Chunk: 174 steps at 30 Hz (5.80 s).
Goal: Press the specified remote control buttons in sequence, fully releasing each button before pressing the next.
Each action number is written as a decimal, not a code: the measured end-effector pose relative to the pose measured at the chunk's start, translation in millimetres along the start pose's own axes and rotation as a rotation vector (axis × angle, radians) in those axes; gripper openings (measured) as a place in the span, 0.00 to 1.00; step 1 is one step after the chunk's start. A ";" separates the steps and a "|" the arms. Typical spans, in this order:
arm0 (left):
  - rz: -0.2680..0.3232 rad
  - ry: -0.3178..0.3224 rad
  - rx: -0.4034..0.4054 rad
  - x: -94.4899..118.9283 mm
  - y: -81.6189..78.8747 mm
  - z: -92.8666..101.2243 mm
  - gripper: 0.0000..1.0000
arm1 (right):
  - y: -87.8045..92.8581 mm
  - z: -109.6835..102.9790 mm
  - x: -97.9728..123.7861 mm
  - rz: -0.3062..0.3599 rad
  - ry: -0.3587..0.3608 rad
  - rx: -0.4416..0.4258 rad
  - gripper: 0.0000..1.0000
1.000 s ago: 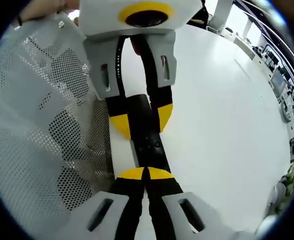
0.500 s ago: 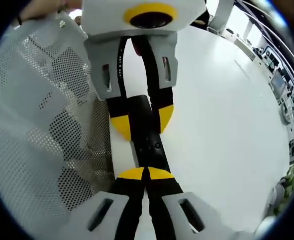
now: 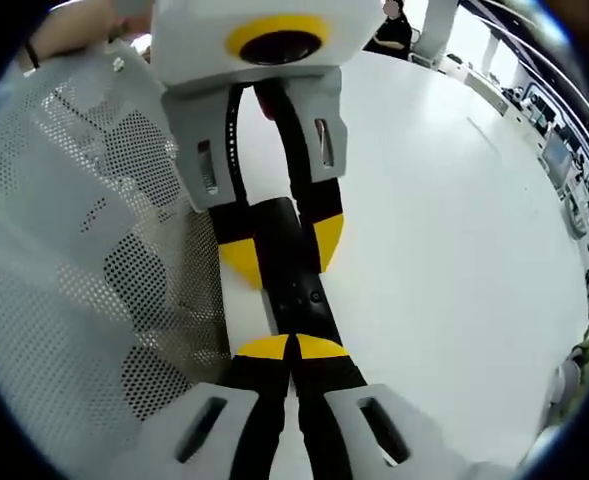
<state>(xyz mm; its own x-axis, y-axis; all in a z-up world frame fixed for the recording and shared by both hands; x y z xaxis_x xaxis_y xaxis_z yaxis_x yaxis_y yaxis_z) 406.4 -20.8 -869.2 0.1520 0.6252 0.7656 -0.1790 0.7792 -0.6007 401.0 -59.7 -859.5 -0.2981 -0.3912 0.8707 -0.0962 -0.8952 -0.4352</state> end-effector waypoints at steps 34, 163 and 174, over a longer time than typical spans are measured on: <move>-0.002 -0.003 0.001 -0.5 -0.1 -0.1 0.24 | -3.9 1.5 -2.0 0.023 0.003 -0.058 0.00; -0.015 -0.016 0.008 -0.7 0.1 -0.2 0.24 | -5.9 22.3 -8.7 0.013 0.018 -0.323 0.00; -0.014 -0.015 0.008 -0.2 -0.2 0.0 0.24 | -0.6 24.6 -6.5 -0.003 0.037 -0.319 0.00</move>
<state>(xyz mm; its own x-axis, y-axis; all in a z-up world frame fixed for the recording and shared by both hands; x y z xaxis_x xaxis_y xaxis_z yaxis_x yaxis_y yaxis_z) 406.4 -21.1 -869.2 0.1398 0.6130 0.7776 -0.1843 0.7877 -0.5879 426.3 -61.9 -859.2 -0.3309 -0.3752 0.8659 -0.3884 -0.7821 -0.4873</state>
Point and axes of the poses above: the point that each gripper's makers call its tool centre point, and the gripper's own axes: x roughly backward along the fingers, z roughly to its right, y roughly out of its underside, the point moved 1 cm from there along x, roughly backward along the fingers, and after that the axes turned 14 degrees about y, right-handed, at the moved point
